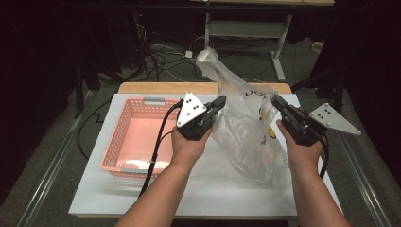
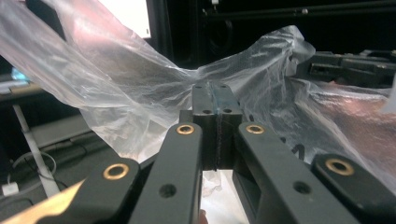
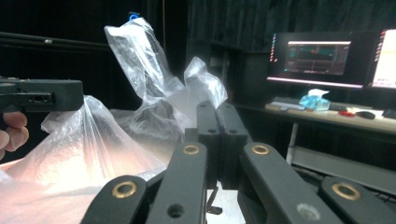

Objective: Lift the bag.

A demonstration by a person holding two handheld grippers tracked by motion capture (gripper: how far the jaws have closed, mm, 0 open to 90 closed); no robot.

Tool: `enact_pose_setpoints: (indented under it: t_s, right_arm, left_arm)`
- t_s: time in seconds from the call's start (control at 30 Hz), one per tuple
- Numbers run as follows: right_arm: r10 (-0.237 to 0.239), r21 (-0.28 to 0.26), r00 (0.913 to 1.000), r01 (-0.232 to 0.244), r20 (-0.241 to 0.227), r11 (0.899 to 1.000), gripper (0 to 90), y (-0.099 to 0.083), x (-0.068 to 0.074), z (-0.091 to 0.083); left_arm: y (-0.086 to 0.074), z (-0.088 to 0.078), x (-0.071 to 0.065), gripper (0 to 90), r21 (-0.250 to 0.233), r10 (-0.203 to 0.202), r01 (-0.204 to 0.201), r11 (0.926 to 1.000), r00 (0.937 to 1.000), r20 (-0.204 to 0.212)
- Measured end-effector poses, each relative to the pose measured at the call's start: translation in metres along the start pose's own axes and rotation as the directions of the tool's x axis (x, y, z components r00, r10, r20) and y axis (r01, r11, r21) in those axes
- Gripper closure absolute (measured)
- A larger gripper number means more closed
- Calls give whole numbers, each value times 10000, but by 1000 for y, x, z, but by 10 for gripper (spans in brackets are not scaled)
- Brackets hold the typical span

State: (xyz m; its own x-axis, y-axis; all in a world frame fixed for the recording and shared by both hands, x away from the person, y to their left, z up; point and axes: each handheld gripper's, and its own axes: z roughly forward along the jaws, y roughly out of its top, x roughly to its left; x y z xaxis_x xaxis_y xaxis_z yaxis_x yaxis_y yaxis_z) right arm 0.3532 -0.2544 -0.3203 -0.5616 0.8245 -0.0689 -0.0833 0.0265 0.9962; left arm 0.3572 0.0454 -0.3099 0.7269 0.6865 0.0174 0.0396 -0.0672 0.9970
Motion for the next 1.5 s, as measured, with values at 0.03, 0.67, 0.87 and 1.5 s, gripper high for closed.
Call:
enact_pose_setpoints:
  t_s: [0.03, 0.67, 0.87, 1.5]
  right_arm:
    - [13, -61, 10000, -12, 79, 10000, 900, 3, -1, 1]
    - [337, -1000, 9909, -207, 1300, 9948, 900, 57, -37, 5]
    - [207, -400, 9930, -162, 1162, 9991, 900, 37, -33, 10]
    - [194, 501, 9942, -248, 1056, 9984, 900, 4, -31, 18]
  left_arm:
    - [4, 1, 0, 883, -46, 62, -62, 10000, 10000, -23]
    - [61, 23, 9, 883, -666, 350, -365, 9971, 9991, -230]
    - [36, 24, 22, 882, -200, -80, 72, 9998, 9990, -448]
    - [18, 0, 36, 801, 262, -192, 220, 9994, 9945, -1027]
